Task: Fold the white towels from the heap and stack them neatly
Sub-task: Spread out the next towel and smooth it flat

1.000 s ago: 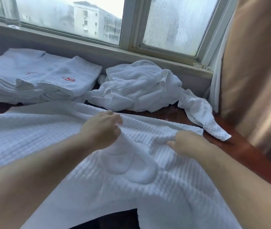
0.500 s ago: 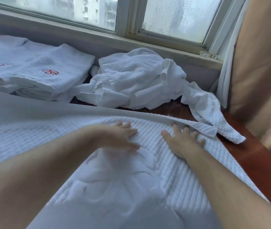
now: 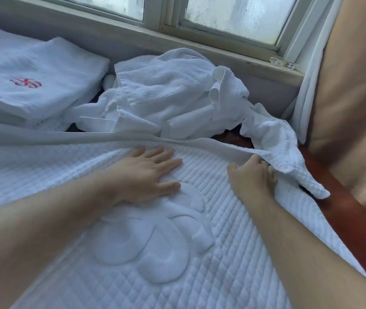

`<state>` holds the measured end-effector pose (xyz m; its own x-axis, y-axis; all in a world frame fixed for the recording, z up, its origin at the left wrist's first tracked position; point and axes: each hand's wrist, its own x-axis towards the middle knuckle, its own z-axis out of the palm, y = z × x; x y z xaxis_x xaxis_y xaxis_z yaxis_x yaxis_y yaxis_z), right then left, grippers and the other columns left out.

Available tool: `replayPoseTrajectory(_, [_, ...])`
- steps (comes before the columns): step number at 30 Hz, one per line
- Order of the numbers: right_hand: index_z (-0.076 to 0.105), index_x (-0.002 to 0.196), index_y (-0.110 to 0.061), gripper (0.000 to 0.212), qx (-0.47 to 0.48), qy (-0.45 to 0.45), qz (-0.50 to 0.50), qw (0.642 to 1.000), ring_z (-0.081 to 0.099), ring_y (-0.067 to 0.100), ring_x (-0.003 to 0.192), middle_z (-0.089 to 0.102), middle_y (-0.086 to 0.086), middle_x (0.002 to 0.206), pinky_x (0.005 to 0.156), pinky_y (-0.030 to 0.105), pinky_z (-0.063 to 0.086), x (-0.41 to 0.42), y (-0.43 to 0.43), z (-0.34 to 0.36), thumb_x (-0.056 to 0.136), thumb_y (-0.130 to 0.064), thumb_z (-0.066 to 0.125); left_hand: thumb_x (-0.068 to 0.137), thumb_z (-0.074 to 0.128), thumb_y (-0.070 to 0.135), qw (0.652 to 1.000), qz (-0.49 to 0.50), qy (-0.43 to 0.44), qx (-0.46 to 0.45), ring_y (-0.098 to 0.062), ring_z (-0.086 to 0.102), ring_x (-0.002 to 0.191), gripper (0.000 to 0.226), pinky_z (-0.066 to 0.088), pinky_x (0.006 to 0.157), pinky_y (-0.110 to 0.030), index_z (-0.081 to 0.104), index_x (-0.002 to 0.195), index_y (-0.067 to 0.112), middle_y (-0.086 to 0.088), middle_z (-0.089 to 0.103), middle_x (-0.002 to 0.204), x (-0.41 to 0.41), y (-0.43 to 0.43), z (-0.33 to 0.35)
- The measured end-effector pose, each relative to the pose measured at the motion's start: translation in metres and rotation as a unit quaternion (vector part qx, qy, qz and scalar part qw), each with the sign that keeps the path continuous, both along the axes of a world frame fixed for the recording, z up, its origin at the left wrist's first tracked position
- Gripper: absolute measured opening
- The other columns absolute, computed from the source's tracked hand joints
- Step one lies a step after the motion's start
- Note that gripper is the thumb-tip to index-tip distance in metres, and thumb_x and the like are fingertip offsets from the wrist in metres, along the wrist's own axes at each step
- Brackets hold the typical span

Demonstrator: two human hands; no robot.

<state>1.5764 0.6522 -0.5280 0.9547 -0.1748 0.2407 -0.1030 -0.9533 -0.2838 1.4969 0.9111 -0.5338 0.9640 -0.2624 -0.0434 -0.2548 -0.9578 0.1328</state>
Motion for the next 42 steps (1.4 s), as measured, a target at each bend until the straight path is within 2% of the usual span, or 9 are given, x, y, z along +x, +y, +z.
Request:
replayPoseTrajectory(3, [0.028, 0.111, -0.022, 0.033, 0.155, -0.109, 0.059, 0.98, 0.057, 0.034, 0.097, 0.057, 0.01, 0.103, 0.08, 0.047, 0.05, -0.003, -0.002, 0.005, 0.089, -0.026, 0.052, 0.084, 0.015, 0.08, 1.0, 0.003, -0.008, 0.008, -0.006, -0.01, 0.152, 0.081, -0.005, 0.124, -0.039, 0.0, 0.156, 0.047, 0.014, -0.007, 0.166, 0.001, 0.0, -0.002])
replayPoseTrajectory(8, [0.008, 0.152, -0.031, 0.073, 0.096, -0.022, 0.046, 0.994, 0.061, 0.027, 0.093, 0.065, 0.005, 0.1, 0.095, 0.05, 0.048, 0.01, -0.004, 0.007, 0.091, -0.024, 0.048, 0.086, 0.017, 0.08, 1.0, 0.008, -0.011, 0.004, -0.005, -0.011, 0.152, 0.079, -0.007, 0.123, -0.038, -0.001, 0.156, 0.047, 0.015, -0.008, 0.166, 0.001, 0.0, -0.001])
replayPoseTrajectory(14, [0.05, 0.143, -0.018, 0.047, 0.102, -0.137, -0.006, 0.985, 0.062, 0.031, 0.111, 0.069, 0.011, 0.119, 0.101, 0.049, 0.046, 0.018, -0.004, 0.009, 0.096, -0.016, 0.05, 0.088, 0.025, 0.077, 0.999, 0.008, -0.041, -0.016, -0.008, -0.003, 0.152, 0.076, 0.0, 0.122, -0.036, 0.011, 0.156, 0.046, 0.014, 0.003, 0.167, 0.001, -0.002, -0.001])
replayPoseTrajectory(21, [0.074, 0.114, -0.013, 0.03, 0.235, -0.357, 0.061, 0.902, 0.067, 0.019, 0.104, 0.076, 0.004, 0.109, 0.089, 0.02, 0.045, -0.038, -0.017, 0.041, 0.093, -0.01, 0.054, 0.093, 0.038, 0.054, 0.968, -0.075, -0.233, -0.045, -0.022, 0.054, 0.119, 0.045, 0.042, 0.096, -0.038, 0.067, 0.122, 0.036, 0.009, 0.061, 0.13, -0.019, -0.006, 0.007])
replayPoseTrajectory(24, [0.076, 0.103, -0.014, 0.022, 0.31, -0.419, 0.062, 0.851, 0.064, -0.003, 0.085, 0.073, -0.011, 0.091, 0.076, 0.008, 0.044, -0.067, -0.024, 0.052, 0.094, -0.024, 0.059, 0.089, 0.06, 0.038, 0.934, -0.086, -0.346, -0.005, -0.029, 0.061, 0.104, 0.029, 0.048, 0.084, -0.043, 0.069, 0.111, 0.022, 0.0, 0.066, 0.116, -0.028, -0.011, 0.007])
replayPoseTrajectory(28, [0.07, 0.086, -0.032, 0.007, 0.479, -0.385, -0.042, 0.788, 0.067, -0.003, 0.074, 0.072, -0.011, 0.083, 0.071, 0.012, 0.049, -0.09, -0.047, 0.05, 0.09, -0.029, 0.066, 0.079, 0.061, 0.007, 0.866, -0.039, -0.497, 0.022, -0.039, 0.052, 0.123, 0.042, 0.043, 0.098, -0.05, 0.059, 0.12, 0.01, -0.017, 0.054, 0.134, -0.039, -0.016, 0.009])
replayPoseTrajectory(31, [0.066, 0.089, -0.032, 0.019, 0.48, -0.291, -0.094, 0.822, 0.07, 0.014, 0.08, 0.071, -0.004, 0.094, 0.077, 0.036, 0.059, -0.099, -0.062, 0.031, 0.089, -0.014, 0.061, 0.079, 0.046, -0.002, 0.88, 0.017, -0.472, 0.046, -0.047, 0.053, 0.124, 0.058, 0.04, 0.104, -0.057, 0.051, 0.137, 0.003, -0.026, 0.054, 0.138, -0.042, -0.016, 0.013])
replayPoseTrajectory(35, [0.066, 0.12, -0.022, 0.033, 0.387, -0.128, -0.104, 0.907, 0.063, 0.019, 0.094, 0.062, -0.011, 0.105, 0.07, 0.028, 0.052, -0.101, -0.073, 0.008, 0.091, -0.01, 0.054, 0.072, 0.062, -0.002, 0.903, -0.05, -0.418, 0.092, -0.034, 0.062, 0.069, 0.057, 0.047, 0.058, -0.04, 0.064, 0.128, 0.008, -0.011, 0.065, 0.09, -0.051, -0.015, 0.017])
replayPoseTrajectory(42, [0.063, 0.126, -0.02, 0.043, 0.328, -0.159, -0.097, 0.926, 0.055, 0.025, 0.102, 0.049, 0.01, 0.133, 0.08, 0.033, 0.048, -0.103, -0.069, 0.002, 0.087, -0.004, 0.055, 0.076, 0.061, 0.036, 0.907, -0.097, -0.389, 0.129, -0.03, 0.052, 0.067, 0.027, 0.041, 0.058, -0.04, 0.059, 0.08, 0.01, -0.007, 0.051, 0.077, -0.07, -0.018, 0.024])
